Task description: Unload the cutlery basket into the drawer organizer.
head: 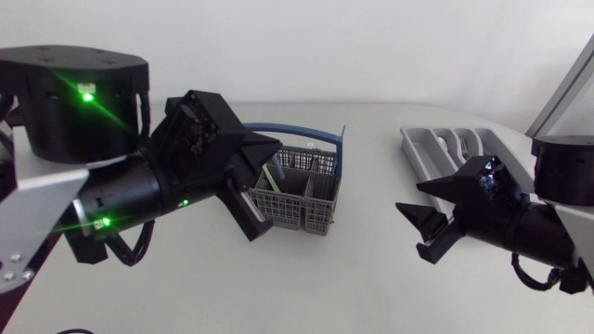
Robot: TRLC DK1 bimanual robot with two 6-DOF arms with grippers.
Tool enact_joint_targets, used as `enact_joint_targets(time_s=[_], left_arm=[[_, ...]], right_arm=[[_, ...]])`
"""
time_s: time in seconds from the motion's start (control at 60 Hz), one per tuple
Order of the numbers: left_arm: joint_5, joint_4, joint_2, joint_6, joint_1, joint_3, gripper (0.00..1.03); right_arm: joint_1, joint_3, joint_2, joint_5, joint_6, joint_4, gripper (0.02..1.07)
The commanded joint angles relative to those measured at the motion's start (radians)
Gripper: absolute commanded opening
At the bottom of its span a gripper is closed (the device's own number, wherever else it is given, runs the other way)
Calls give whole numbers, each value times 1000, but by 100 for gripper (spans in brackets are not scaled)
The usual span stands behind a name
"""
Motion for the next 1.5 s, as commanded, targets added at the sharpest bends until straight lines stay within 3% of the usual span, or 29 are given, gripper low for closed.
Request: enact_joint_targets(time_s=[0.0, 0.183, 0.317, 0.417, 0.483, 0.667, 0.933, 1.167, 1.267, 1.483], left_arm=[[58, -57, -15, -85, 9, 63, 3], [222, -129, 28, -184, 51, 127, 3], [350, -179, 82, -256, 91, 192, 3], [400, -198, 111, -278, 101, 216, 3], [457, -208, 131, -307, 121, 232, 3], [566, -241, 163, -345, 171, 264, 3], [641, -250, 186, -372, 199, 279, 3], [652, -254, 191, -373, 205, 281, 3], [660, -258, 192, -373, 211, 282, 3], [681, -259, 203, -379, 234, 288, 3]], right_arm=[[74, 0, -37, -5, 34, -34, 69], [199, 49, -8, -33, 69, -63, 69], [218, 92, 55, -123, 94, -63, 69], [235, 124, 97, -176, 109, -57, 68], [256, 143, 121, -202, 109, -57, 60], [279, 160, 167, -249, 123, -29, 52], [307, 204, 255, -241, 147, 17, 52], [322, 256, 334, -214, 149, 43, 47], [328, 264, 353, -209, 147, 55, 42], [339, 261, 359, -195, 141, 71, 16]])
